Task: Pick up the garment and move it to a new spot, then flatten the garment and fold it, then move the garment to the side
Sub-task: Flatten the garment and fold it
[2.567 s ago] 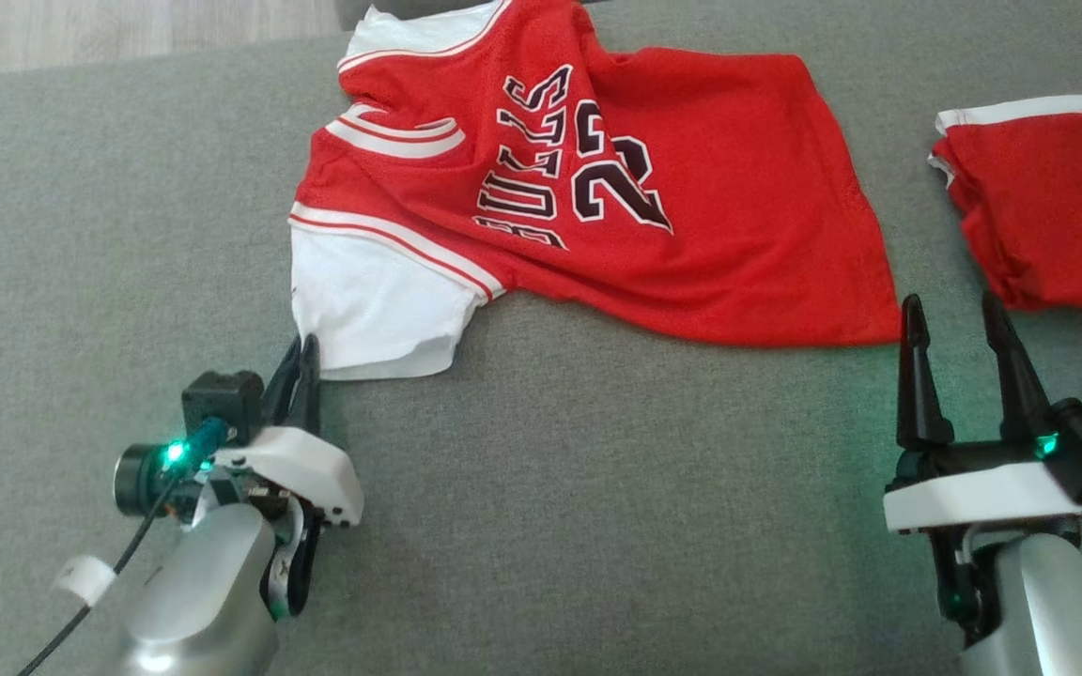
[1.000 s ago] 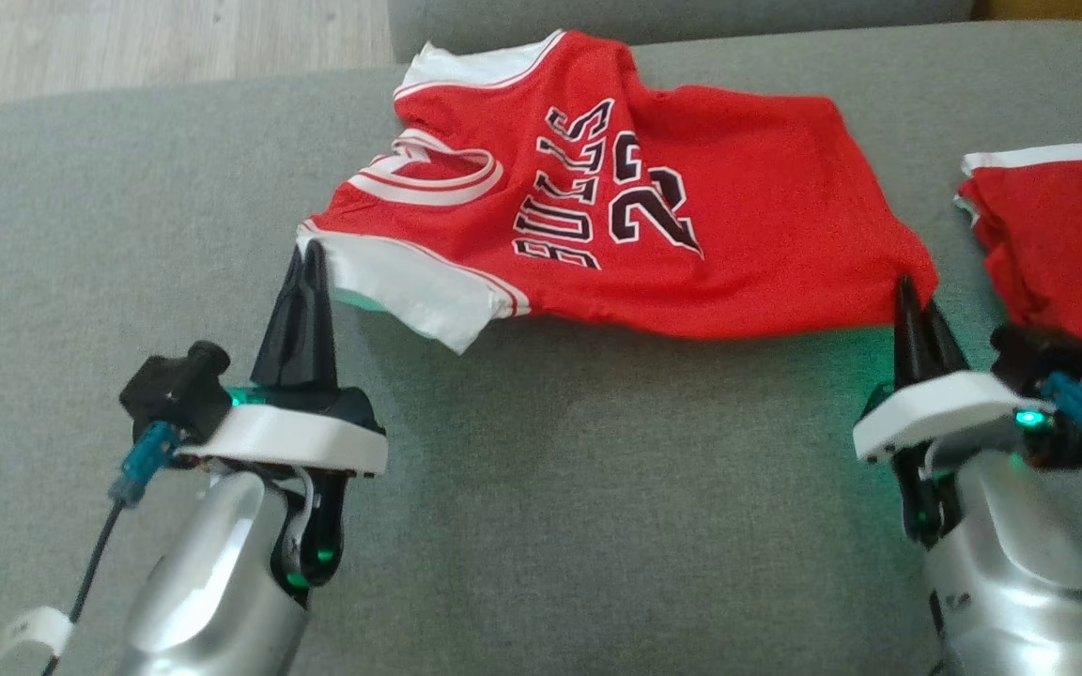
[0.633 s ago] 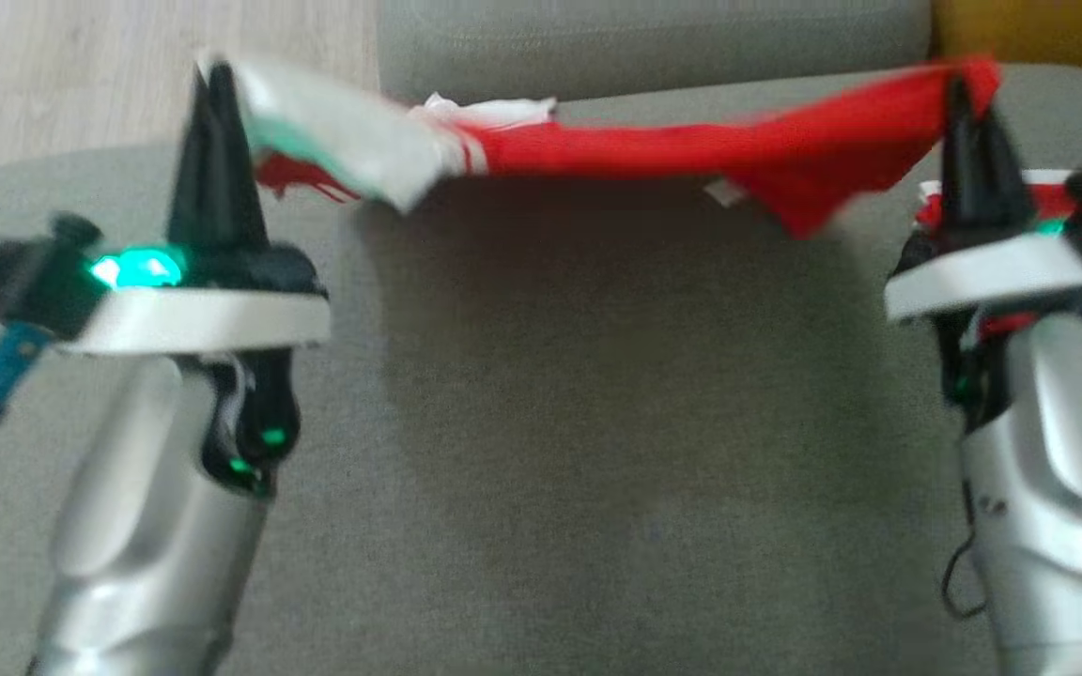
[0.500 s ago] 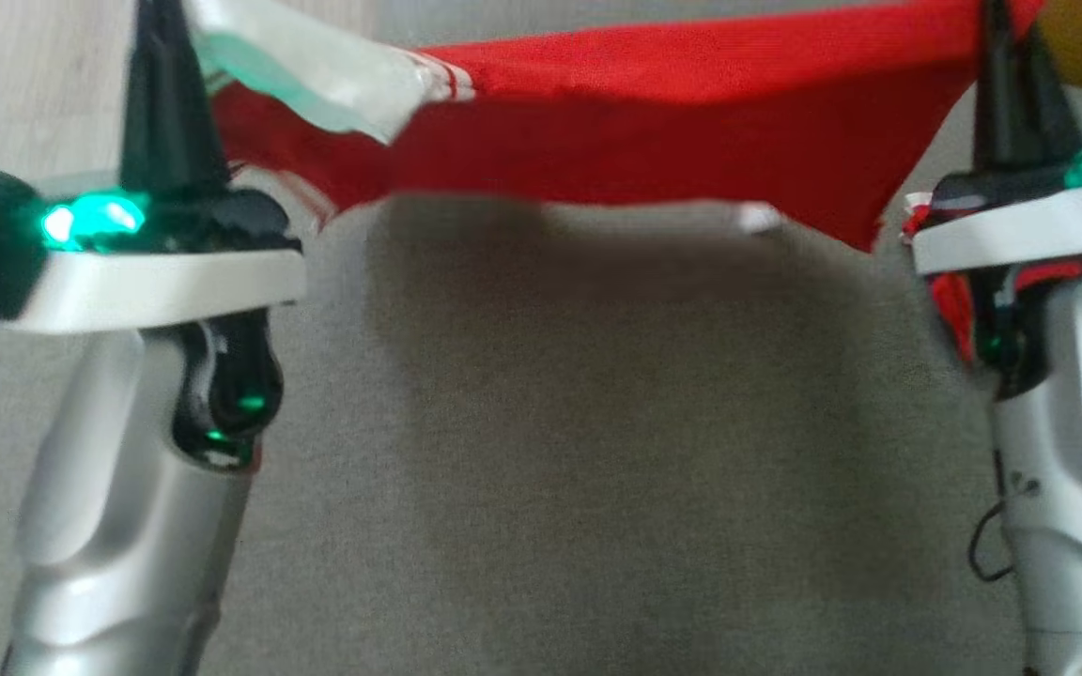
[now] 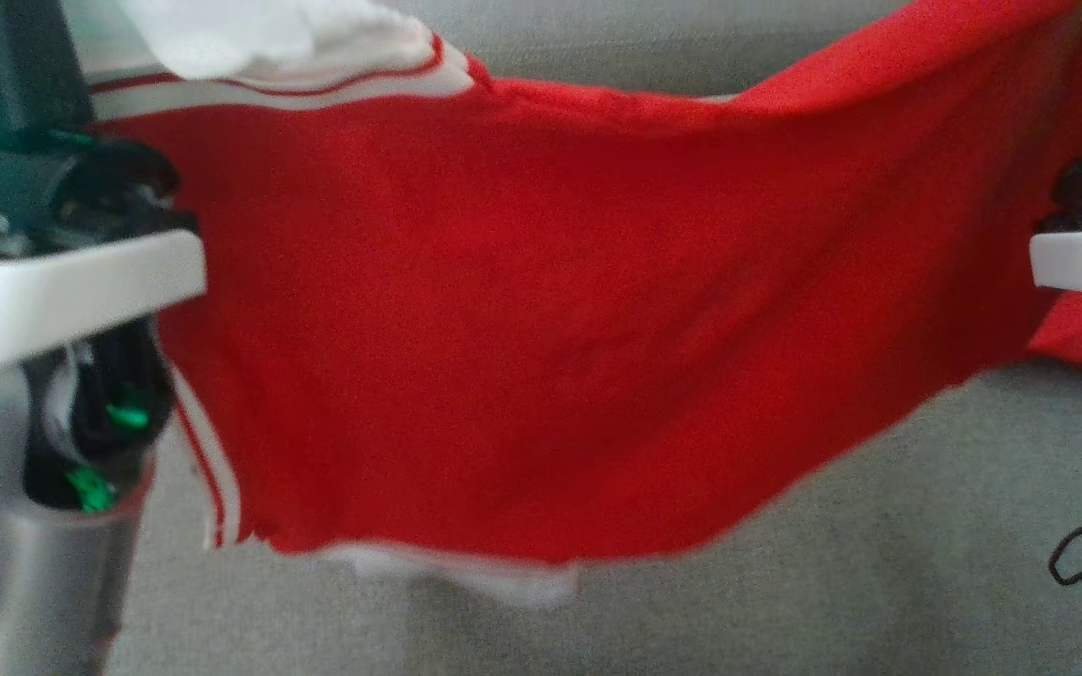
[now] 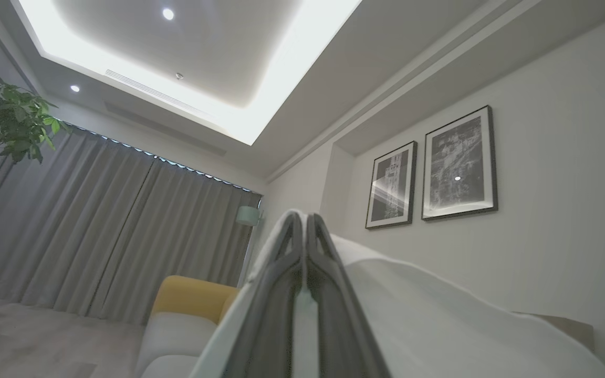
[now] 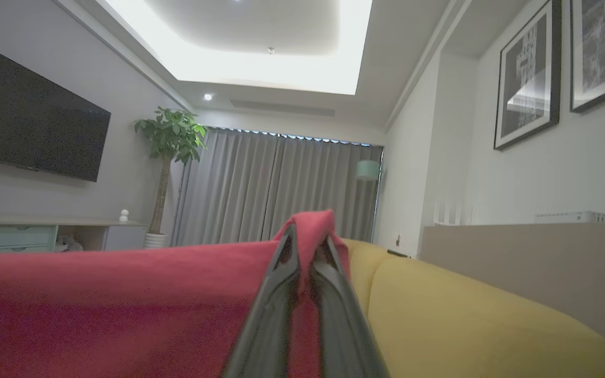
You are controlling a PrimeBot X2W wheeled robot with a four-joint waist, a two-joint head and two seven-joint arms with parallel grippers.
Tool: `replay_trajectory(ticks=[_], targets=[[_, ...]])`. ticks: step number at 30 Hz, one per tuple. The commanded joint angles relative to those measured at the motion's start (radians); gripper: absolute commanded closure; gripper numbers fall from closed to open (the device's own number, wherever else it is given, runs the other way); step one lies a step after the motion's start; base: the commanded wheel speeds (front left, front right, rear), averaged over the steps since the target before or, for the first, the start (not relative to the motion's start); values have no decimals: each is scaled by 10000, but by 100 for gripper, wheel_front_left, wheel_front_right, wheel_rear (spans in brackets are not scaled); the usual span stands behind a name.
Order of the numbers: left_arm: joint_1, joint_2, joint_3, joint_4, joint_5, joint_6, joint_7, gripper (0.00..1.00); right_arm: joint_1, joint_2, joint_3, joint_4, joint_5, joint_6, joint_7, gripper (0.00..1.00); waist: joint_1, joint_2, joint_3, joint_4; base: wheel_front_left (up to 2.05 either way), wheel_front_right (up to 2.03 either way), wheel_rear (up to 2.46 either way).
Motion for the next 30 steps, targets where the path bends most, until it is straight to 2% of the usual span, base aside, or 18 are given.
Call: replay_trajectory(ticks=[1,6,7,10,13,18,21,25,30], targets=[[-734,544,538,-87,87,115,327,100,-227,-75,95,-478,183,-9,393,100,1,-1,365,101,0,0,0],[-1917,964,601,1896,-189,-318,914,100,-1130,-117,299,265,669,-9,968,100,1,-1,1314,224,0,0,0],[-1917,964,601,1896,-189,-318,914,100,-1130,-117,299,265,669,-9,968,100,1,-1,1314,224,0,0,0],[-3223,1294,501,3787,32,-834,931,100,-2471,-299,796,1500,918,-9,962,100,1,-1,1983,281,0,0,0],[-4817,1444,347,5776,395,-1282,692,100,-4256,-482,1420,3265,1083,-9,614,100,1,-1,2551,375,0,0,0],[-7258,1251,273,8479,798,-1685,-168,100,-7076,-488,1866,6337,1030,-9,-910,100,1,-1,3085,598,0,0,0],[-8196,1037,123,9624,952,-2010,-728,100,-8114,-384,1791,7936,815,-9,-1940,100,1,-1,3167,726,0,0,0],[-8653,686,-173,10712,1057,-2413,-1395,100,-8598,-321,1693,9664,724,-9,-2845,100,1,-1,3129,878,0,0,0],[-8112,350,-837,11657,1189,-2780,-1813,100,-8081,-440,2272,11298,851,-9,-3146,100,1,-1,3005,1033,0,0,0]])
